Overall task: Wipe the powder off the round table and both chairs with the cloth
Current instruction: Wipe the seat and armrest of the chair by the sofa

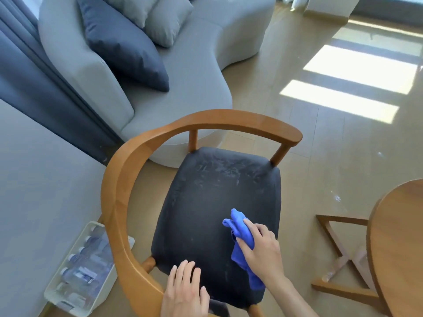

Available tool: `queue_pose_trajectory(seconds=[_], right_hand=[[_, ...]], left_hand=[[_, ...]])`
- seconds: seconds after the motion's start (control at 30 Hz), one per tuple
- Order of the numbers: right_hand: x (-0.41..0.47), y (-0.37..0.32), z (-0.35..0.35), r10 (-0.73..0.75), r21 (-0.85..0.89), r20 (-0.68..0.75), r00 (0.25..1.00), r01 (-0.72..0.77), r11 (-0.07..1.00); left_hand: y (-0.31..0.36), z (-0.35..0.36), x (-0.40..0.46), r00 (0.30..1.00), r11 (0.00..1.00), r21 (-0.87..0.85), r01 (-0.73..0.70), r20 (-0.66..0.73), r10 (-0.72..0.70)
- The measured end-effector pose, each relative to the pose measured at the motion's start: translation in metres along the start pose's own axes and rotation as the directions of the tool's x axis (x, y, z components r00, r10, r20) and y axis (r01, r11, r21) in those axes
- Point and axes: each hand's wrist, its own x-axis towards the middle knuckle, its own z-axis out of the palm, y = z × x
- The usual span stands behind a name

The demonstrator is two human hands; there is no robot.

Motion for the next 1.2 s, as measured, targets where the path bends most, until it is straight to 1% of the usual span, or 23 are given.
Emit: queue_pose_trajectory(seconds=[0.07,0.13,0.17,0.2,0.3,0.33,0.4,0.47,0.53,0.63,0.67,0.7,0.77,0.87,1.0,1.03,1.1,1.13,1.17,1.2], right_hand=[[0.022,-0.006,0.006,-0.017,-0.028,-0.005,1.0,0.017,0.999],[0.04,-0.013,0.014,-0.052,-0.072,-0.028,0.998,0.049,0.996],[0.049,-0.017,0.018,-0.08,-0.098,-0.039,0.996,0.076,0.992],[0.059,-0.022,0.023,-0.114,-0.12,-0.051,0.992,0.107,0.987],[0.085,-0.032,0.041,-0.269,-0.243,-0.076,0.96,0.244,0.939],[0.093,-0.033,0.047,-0.327,-0.304,-0.058,0.943,0.295,0.906],[0.106,-0.028,0.062,-0.411,-0.406,0.023,0.911,0.384,0.829],[0.116,-0.017,0.076,-0.424,-0.457,0.148,0.894,0.441,0.772],[0.123,-0.004,0.091,-0.417,-0.474,0.25,0.874,0.486,0.735],[0.128,0.013,0.111,-0.456,-0.476,0.298,0.839,0.544,0.69],[0.131,0.018,0.116,-0.484,-0.481,0.288,0.827,0.561,0.674],[0.134,0.025,0.12,-0.515,-0.486,0.272,0.813,0.578,0.655],[0.142,0.036,0.122,-0.588,-0.495,0.248,0.77,0.622,0.607],[0.159,0.048,0.118,-0.685,-0.492,0.274,0.674,0.711,0.502],[0.194,0.055,0.107,-0.766,-0.477,0.303,0.567,0.786,0.393],[0.204,0.056,0.104,-0.775,-0.47,0.303,0.555,0.794,0.385],[0.218,0.054,0.102,-0.789,-0.45,0.269,0.553,0.796,0.404],[0.224,0.052,0.101,-0.788,-0.448,0.237,0.569,0.783,0.431],[0.229,0.047,0.101,-0.775,-0.454,0.191,0.603,0.754,0.475],[0.236,0.041,0.101,-0.746,-0.463,0.13,0.653,0.705,0.537]], left_hand=[[0.001,0.001,0.006,0.995,0.999,-0.044,0.028,0.095,-0.024],[0.002,-0.004,0.016,0.98,0.987,-0.13,0.092,0.185,-0.067],[0.002,-0.005,0.024,0.98,0.98,-0.158,0.122,0.176,-0.094],[0.002,-0.006,0.032,0.985,0.977,-0.172,0.129,0.135,-0.106],[0.002,-0.015,0.057,0.986,0.956,-0.241,0.166,0.075,-0.152],[0.003,-0.017,0.068,0.982,0.948,-0.259,0.184,0.081,-0.168],[-0.002,-0.013,0.086,0.978,0.934,-0.29,0.209,0.055,-0.202],[-0.009,-0.007,0.104,0.969,0.928,-0.281,0.246,0.042,-0.244],[-0.014,0.005,0.119,0.959,0.926,-0.251,0.283,0.084,-0.27],[-0.015,0.028,0.137,0.948,0.933,-0.182,0.309,0.143,-0.286],[-0.017,0.036,0.143,0.949,0.941,-0.155,0.3,0.145,-0.279],[-0.018,0.045,0.149,0.959,0.952,-0.136,0.274,0.117,-0.259],[-0.018,0.063,0.159,0.97,0.964,-0.121,0.235,0.087,-0.226],[-0.009,0.079,0.174,0.983,0.979,-0.09,0.182,0.049,-0.178],[0.006,0.09,0.187,0.973,0.97,-0.085,0.229,0.056,-0.225],[0.008,0.092,0.188,0.972,0.969,-0.083,0.235,0.044,-0.232],[0.009,0.097,0.189,0.974,0.971,-0.074,0.228,0.006,-0.228],[0.009,0.098,0.189,0.975,0.973,-0.07,0.222,-0.009,-0.223],[0.009,0.099,0.188,0.975,0.974,-0.065,0.219,-0.023,-0.221],[0.008,0.1,0.188,0.975,0.974,-0.06,0.219,-0.028,-0.221]])
